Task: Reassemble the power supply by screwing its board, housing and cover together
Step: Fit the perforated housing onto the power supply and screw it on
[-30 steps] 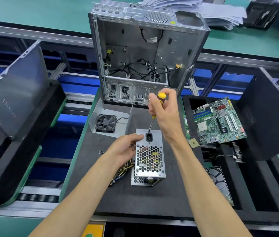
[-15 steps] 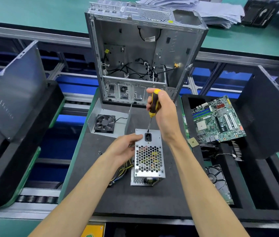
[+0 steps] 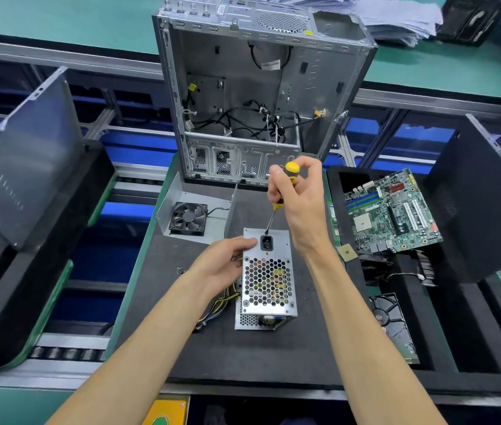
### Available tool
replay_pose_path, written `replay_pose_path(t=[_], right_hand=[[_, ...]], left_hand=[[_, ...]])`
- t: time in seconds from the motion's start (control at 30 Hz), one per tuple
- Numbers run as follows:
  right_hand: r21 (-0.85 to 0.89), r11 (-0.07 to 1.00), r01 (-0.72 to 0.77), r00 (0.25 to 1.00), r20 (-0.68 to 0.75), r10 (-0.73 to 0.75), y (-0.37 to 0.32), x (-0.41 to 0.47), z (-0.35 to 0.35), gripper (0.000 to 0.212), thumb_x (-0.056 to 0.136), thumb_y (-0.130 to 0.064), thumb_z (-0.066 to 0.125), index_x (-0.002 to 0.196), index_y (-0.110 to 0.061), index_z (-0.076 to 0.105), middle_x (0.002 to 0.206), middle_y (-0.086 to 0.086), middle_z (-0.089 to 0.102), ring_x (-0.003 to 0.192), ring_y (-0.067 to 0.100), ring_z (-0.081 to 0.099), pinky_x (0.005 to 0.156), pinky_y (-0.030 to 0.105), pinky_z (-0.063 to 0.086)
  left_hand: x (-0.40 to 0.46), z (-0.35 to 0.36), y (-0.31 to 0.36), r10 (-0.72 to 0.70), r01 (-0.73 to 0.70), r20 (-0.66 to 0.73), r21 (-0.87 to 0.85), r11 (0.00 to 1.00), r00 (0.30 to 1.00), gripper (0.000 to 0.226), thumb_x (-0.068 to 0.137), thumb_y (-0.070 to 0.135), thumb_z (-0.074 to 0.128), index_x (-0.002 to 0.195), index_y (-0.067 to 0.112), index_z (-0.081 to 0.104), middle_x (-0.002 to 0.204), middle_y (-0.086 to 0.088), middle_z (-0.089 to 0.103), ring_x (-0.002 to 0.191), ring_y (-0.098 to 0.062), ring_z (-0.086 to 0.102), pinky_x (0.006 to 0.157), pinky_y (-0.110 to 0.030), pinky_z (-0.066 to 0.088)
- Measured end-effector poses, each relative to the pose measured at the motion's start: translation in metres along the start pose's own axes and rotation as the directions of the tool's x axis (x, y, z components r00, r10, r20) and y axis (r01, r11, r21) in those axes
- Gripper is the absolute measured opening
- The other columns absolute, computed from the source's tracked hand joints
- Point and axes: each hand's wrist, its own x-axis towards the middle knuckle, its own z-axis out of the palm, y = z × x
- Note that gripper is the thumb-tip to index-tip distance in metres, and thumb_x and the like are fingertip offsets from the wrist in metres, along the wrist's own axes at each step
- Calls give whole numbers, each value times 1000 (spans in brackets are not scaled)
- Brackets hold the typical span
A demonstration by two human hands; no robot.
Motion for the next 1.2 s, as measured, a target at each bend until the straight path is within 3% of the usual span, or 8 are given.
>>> replay_pose_path(t=[0.1, 0.17, 0.3, 0.5, 0.7, 0.87, 1.0, 1.2], right_hand=[[2, 1000, -16, 1000, 23, 16, 0, -1, -1, 25, 101, -29, 48, 121, -18, 57, 75, -4, 51, 69, 11, 45, 65, 22, 41], [17, 999, -50, 998, 35, 50, 0, -1, -2, 28, 101, -28, 41, 115, -17, 63, 80, -4, 54, 72, 11, 47, 69, 24, 41], [-52, 999, -12, 1000, 23, 13, -4, -3, 0, 14, 106, -20, 46, 109, -13, 57, 82, -2, 62, 74, 13, 60, 69, 20, 48], [-44, 998, 32, 999, -18, -33, 0, -5, -4, 9, 108, -22, 46, 112, -19, 54, 78, -2, 57, 72, 17, 53, 67, 25, 48], [3, 1000, 4, 998, -55, -4, 6, -4, -5, 26, 104, -40, 40, 111, -22, 58, 73, -5, 52, 68, 14, 47, 68, 35, 39], [54, 998, 29, 998, -60, -26, 8, -3, -6, 30, 108, -36, 33, 109, -20, 58, 72, -7, 51, 67, 12, 45, 66, 30, 39], [81, 996, 33, 998, -54, -29, 8, -3, -7, 29, 108, -36, 33, 108, -20, 58, 73, -7, 51, 67, 13, 44, 66, 29, 40], [101, 995, 17, 999, -53, -12, 12, -4, -6, 31, 109, -34, 30, 110, -18, 56, 72, -6, 52, 66, 13, 44, 65, 34, 36]], left_hand=[[-1, 0, 0, -3, 3, -5, 2, 1000, 1000, 27, 91, 5, 66, 116, -5, 69, 126, -26, 66, 99, -30, 69, 82, -39, 60], [0, 0, 0, -5, 5, -8, 0, 1000, 1000, 28, 91, 5, 66, 117, -5, 69, 126, -25, 66, 101, -31, 68, 82, -39, 59], [1, -1, -1, 1, -1, 0, 25, 1000, 1000, 29, 92, 6, 66, 119, -5, 68, 122, -24, 67, 82, -23, 71, 80, -37, 57], [3, -1, -1, 12, -12, -5, 54, 998, 1000, 32, 92, 7, 65, 121, -6, 66, 117, -22, 67, 70, -18, 71, 72, -34, 57], [1, 0, 0, 13, -12, -5, 45, 999, 1000, 32, 92, 6, 65, 121, -6, 66, 118, -23, 67, 73, -19, 71, 70, -32, 58], [0, 1, 0, 15, -16, 9, 59, 998, 1000, 29, 93, 6, 63, 120, -5, 66, 112, -20, 67, 64, -15, 69, 64, -28, 56], [-2, 2, 1, 13, -13, 11, 58, 998, 1000, 30, 93, 6, 63, 121, -6, 65, 114, -22, 68, 71, -17, 69, 68, -30, 56], [-3, 4, 1, 5, -5, 12, 34, 999, 1000, 25, 95, 4, 60, 117, -5, 66, 86, -11, 69, 49, -10, 62, 56, -25, 55]])
